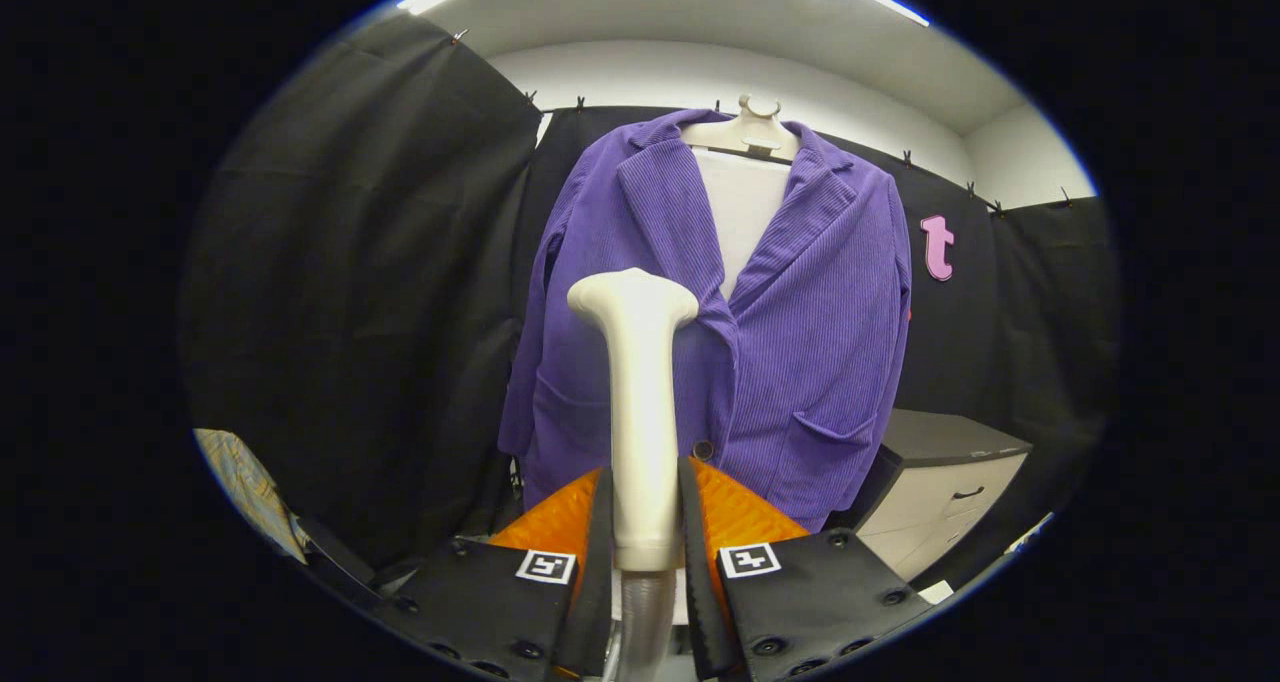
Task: Iron the clothes twice with a garment steamer, once on the left side and once on the right side.
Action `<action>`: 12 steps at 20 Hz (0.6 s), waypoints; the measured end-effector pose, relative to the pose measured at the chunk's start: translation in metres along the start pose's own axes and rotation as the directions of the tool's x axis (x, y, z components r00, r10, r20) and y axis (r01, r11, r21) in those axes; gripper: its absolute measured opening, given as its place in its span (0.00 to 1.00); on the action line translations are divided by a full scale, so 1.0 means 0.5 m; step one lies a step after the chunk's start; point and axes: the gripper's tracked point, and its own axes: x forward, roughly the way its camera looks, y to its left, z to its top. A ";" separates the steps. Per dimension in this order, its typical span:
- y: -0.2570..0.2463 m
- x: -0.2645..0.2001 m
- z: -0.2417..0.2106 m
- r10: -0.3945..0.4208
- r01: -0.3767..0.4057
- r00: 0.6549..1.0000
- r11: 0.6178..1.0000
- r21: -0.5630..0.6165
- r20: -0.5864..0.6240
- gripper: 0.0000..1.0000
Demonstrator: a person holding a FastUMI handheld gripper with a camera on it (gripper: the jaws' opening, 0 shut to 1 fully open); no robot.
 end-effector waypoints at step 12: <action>0.032 -0.011 -0.152 0.024 -0.021 0.991 1.000 0.021 -0.135 0.39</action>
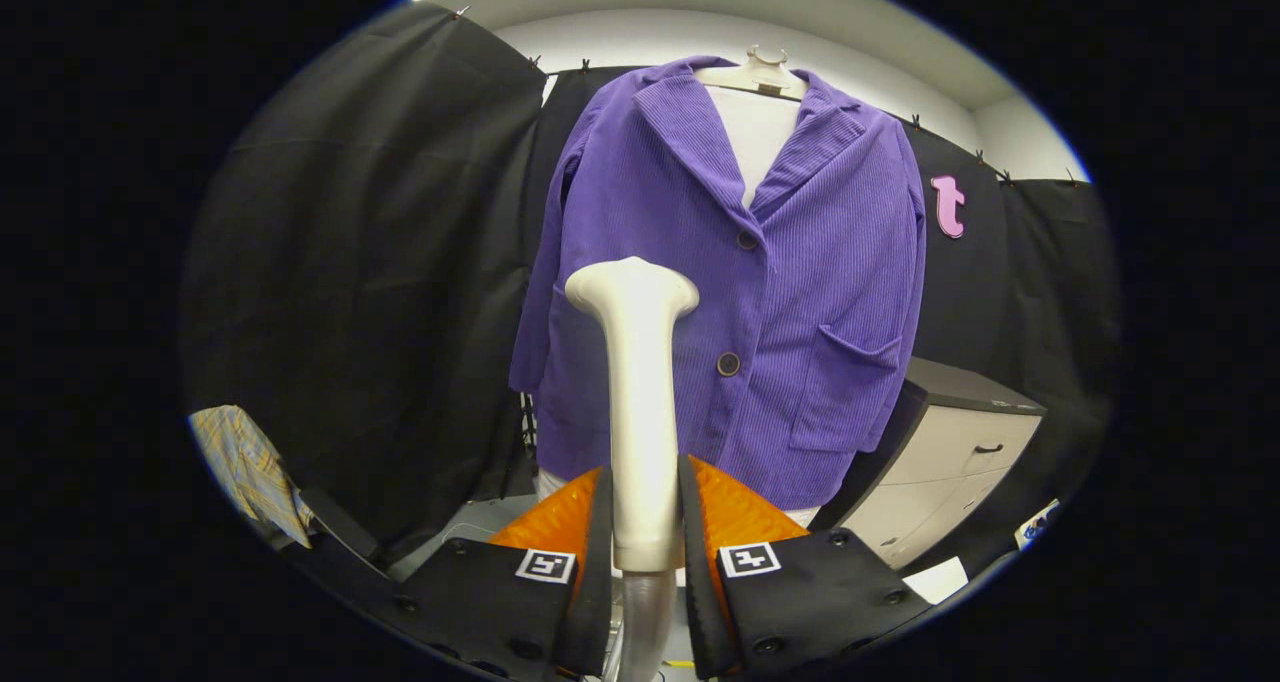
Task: Iron the clothes twice with a garment steamer, once on the left side and once on the right side.
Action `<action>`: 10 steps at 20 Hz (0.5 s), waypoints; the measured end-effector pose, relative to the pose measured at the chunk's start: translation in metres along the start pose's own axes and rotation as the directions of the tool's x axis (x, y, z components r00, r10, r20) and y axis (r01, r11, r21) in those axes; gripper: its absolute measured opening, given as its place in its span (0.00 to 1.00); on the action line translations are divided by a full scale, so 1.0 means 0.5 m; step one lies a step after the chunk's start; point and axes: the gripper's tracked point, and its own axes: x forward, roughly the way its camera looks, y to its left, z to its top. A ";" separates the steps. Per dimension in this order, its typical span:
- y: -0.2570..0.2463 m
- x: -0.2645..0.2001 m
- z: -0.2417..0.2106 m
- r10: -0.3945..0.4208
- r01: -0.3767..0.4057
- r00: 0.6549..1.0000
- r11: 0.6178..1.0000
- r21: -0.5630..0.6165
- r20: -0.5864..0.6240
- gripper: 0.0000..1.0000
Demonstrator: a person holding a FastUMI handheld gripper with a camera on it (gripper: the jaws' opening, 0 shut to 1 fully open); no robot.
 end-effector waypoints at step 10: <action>0.008 -0.014 -0.042 0.002 -0.001 0.999 1.000 0.016 -0.055 0.39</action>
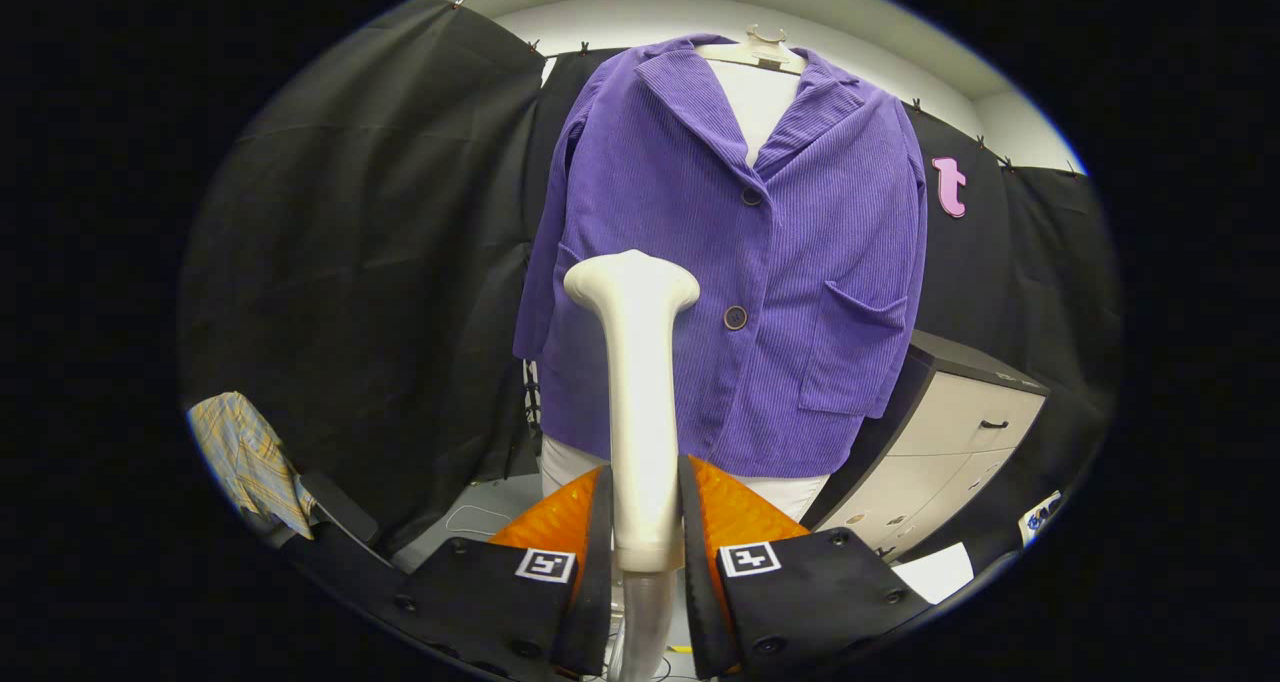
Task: Iron the clothes twice with a garment steamer, once on the left side and once on the right side.
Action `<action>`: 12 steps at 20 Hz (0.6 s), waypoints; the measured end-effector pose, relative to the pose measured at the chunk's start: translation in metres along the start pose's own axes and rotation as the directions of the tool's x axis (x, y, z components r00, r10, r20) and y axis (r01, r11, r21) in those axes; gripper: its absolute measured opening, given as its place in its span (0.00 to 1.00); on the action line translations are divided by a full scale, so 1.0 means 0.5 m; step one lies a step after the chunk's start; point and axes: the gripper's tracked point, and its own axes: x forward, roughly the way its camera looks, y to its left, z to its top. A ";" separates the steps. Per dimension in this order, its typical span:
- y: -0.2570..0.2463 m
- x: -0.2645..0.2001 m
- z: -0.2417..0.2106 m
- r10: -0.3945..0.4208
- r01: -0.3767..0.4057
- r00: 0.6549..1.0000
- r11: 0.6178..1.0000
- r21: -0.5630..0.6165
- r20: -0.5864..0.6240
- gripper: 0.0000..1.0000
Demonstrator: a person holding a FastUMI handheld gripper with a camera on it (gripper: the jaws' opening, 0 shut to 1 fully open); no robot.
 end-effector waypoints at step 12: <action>-0.036 -0.090 0.132 0.047 -0.049 0.987 0.999 0.011 0.156 0.39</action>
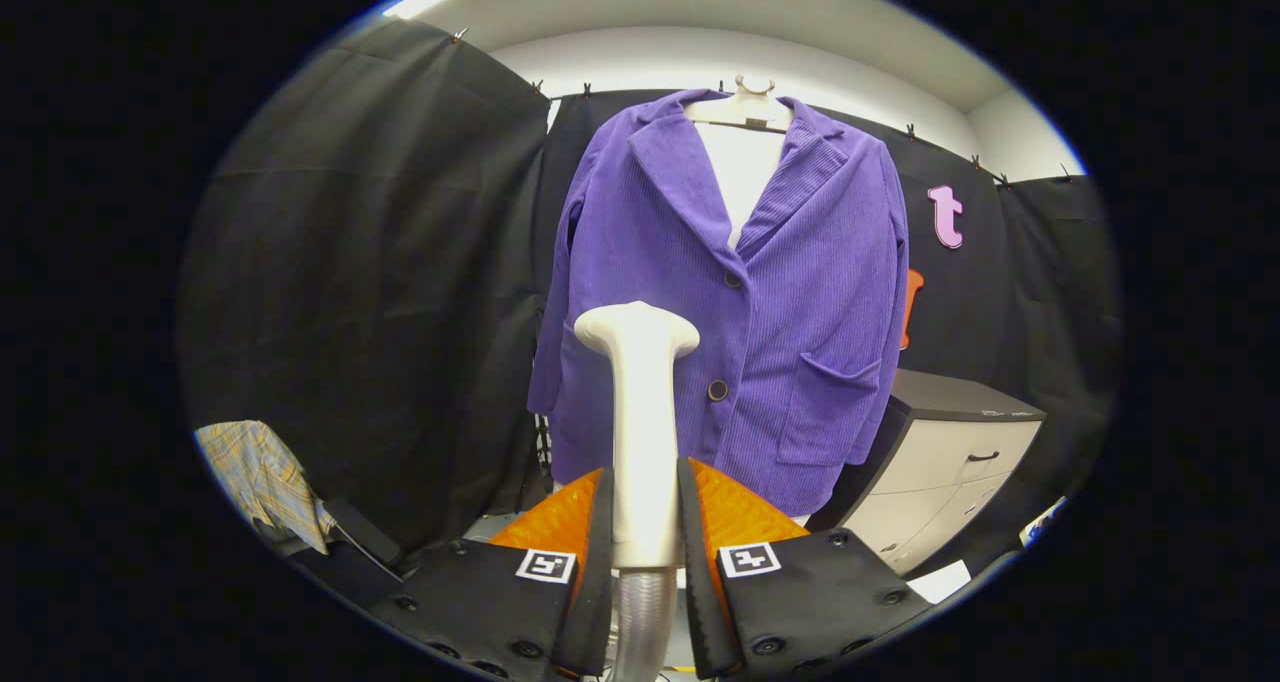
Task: Iron the clothes twice with a garment steamer, once on the left side and once on the right side.
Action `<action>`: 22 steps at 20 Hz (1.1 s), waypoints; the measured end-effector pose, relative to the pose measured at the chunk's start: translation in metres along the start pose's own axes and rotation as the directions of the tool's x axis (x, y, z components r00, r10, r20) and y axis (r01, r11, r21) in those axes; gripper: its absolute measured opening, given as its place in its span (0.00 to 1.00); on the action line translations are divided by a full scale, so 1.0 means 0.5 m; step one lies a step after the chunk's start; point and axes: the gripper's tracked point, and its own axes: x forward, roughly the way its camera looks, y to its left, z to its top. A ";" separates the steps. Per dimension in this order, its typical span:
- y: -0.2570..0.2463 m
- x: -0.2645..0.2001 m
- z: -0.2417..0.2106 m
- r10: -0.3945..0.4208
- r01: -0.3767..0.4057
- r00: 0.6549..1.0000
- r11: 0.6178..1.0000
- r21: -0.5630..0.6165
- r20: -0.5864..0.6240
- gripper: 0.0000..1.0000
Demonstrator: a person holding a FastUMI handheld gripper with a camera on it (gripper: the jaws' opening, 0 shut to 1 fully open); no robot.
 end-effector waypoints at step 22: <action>-0.336 -0.308 0.199 -0.114 0.098 0.961 0.992 0.074 0.250 0.39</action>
